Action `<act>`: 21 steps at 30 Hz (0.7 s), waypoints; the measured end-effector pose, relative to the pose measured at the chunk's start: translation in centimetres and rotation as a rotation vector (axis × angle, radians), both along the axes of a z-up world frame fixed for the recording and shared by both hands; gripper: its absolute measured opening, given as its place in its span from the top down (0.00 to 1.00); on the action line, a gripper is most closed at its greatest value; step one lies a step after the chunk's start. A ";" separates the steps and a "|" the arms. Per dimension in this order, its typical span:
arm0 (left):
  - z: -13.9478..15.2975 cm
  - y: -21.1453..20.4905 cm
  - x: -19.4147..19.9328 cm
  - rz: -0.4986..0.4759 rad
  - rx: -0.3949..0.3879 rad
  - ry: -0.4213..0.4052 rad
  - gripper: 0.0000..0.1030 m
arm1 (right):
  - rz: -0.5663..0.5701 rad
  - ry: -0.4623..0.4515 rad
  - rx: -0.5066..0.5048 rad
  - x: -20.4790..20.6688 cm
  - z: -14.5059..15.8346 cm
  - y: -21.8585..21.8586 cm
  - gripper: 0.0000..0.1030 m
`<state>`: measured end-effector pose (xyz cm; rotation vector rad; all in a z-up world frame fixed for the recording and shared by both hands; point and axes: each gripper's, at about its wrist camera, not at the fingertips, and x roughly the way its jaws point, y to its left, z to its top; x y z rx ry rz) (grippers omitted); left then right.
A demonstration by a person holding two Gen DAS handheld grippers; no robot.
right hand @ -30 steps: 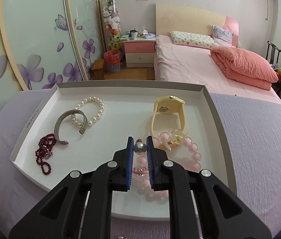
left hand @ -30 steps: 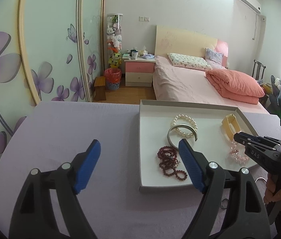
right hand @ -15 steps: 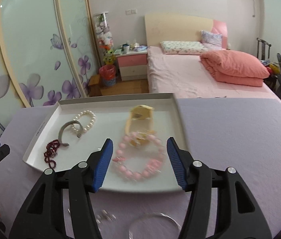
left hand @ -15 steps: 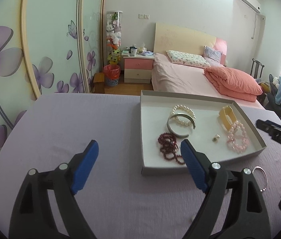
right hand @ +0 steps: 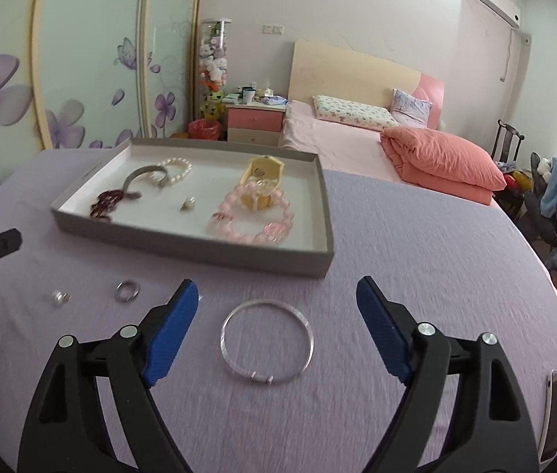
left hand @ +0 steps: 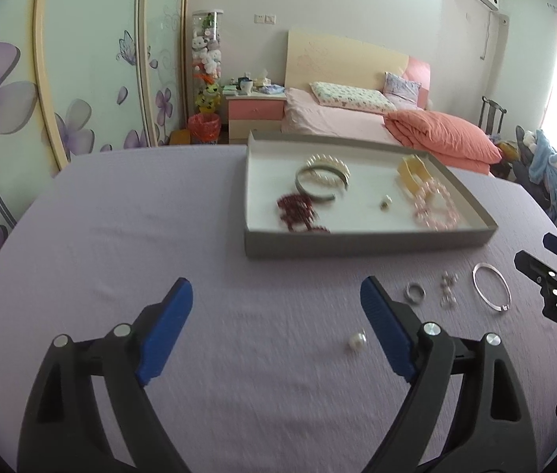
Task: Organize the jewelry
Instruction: 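Grasp the second white pearl with the left gripper while the right gripper grasps the silver bangle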
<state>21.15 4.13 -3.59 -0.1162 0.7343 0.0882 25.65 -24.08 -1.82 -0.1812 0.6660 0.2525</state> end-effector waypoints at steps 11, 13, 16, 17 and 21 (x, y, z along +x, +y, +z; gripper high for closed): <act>-1.1 -0.4 -0.9 -0.006 0.003 0.029 0.15 | 0.026 0.021 0.001 -1.1 -0.8 0.6 0.17; -1.2 -0.3 -0.9 -0.005 0.003 0.032 0.15 | 0.026 0.025 0.002 -1.1 -0.8 0.7 0.17; -1.3 -0.3 -1.0 -0.004 0.003 0.038 0.15 | 0.024 0.034 0.002 -1.2 -1.1 0.6 0.15; -1.4 -0.4 -1.0 -0.004 0.002 0.041 0.15 | 0.022 0.046 0.002 -1.1 -1.3 0.5 0.13; -1.5 -0.3 -1.1 -0.009 0.005 0.046 0.15 | 0.011 0.142 0.011 0.1 -2.7 -0.5 0.12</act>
